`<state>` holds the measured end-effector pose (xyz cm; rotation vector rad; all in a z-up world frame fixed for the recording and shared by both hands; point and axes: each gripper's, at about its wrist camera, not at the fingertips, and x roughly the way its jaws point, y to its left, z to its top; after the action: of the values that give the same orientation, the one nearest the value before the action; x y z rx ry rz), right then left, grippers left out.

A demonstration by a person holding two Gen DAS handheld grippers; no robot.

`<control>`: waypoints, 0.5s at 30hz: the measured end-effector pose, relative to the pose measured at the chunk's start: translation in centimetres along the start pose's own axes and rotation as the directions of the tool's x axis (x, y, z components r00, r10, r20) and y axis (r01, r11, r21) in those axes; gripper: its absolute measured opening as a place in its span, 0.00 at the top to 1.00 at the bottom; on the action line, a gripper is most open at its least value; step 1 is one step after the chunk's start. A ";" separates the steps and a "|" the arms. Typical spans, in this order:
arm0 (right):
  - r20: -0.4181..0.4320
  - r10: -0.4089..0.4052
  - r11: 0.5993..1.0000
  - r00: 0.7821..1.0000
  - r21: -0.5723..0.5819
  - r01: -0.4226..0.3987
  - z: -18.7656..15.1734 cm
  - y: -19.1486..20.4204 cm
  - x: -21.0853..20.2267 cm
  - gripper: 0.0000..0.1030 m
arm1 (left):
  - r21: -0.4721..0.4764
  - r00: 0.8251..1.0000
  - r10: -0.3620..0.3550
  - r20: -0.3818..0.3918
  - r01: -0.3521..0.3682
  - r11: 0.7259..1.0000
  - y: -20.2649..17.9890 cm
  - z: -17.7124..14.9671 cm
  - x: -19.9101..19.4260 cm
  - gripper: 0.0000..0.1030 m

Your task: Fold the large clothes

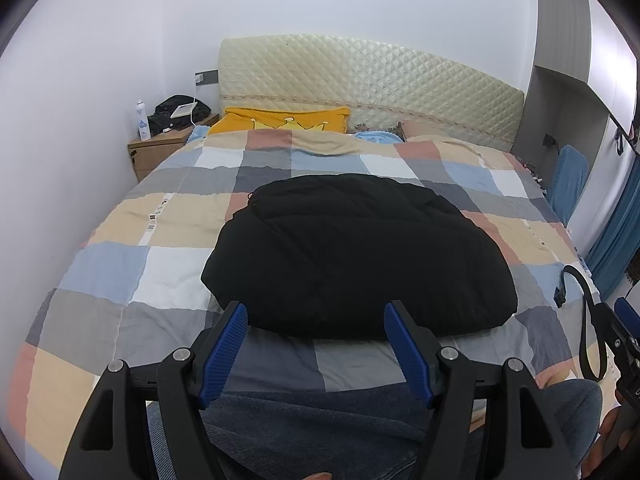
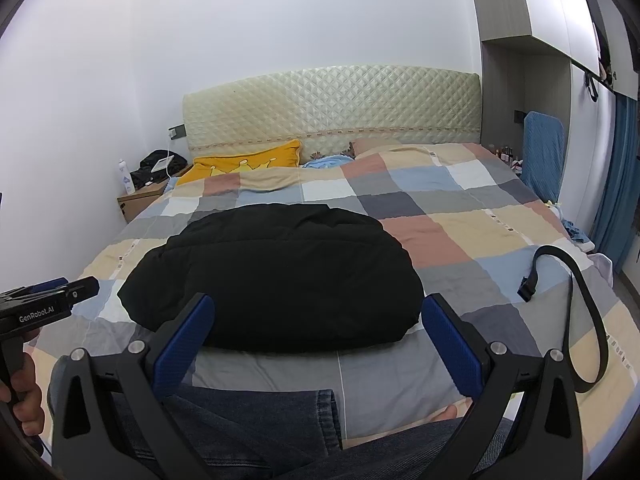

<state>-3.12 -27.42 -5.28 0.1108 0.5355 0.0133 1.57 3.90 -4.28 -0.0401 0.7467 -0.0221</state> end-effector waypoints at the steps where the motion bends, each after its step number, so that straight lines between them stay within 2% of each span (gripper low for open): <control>1: 0.000 0.000 1.000 1.000 -0.001 0.000 0.0 0.0 0.0 0.00 | -0.001 1.000 0.000 0.000 0.000 1.000 0.0 0.0 0.0 0.32; 15: 0.000 0.002 1.000 1.000 -0.002 -0.002 -0.1 0.2 0.0 0.00 | -0.018 1.000 -0.003 0.002 0.003 1.000 0.4 0.1 -0.1 0.32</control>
<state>-3.17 -27.21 -5.37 0.1090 0.5358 0.0159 1.56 4.34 -4.18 -0.0580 0.7453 -0.0180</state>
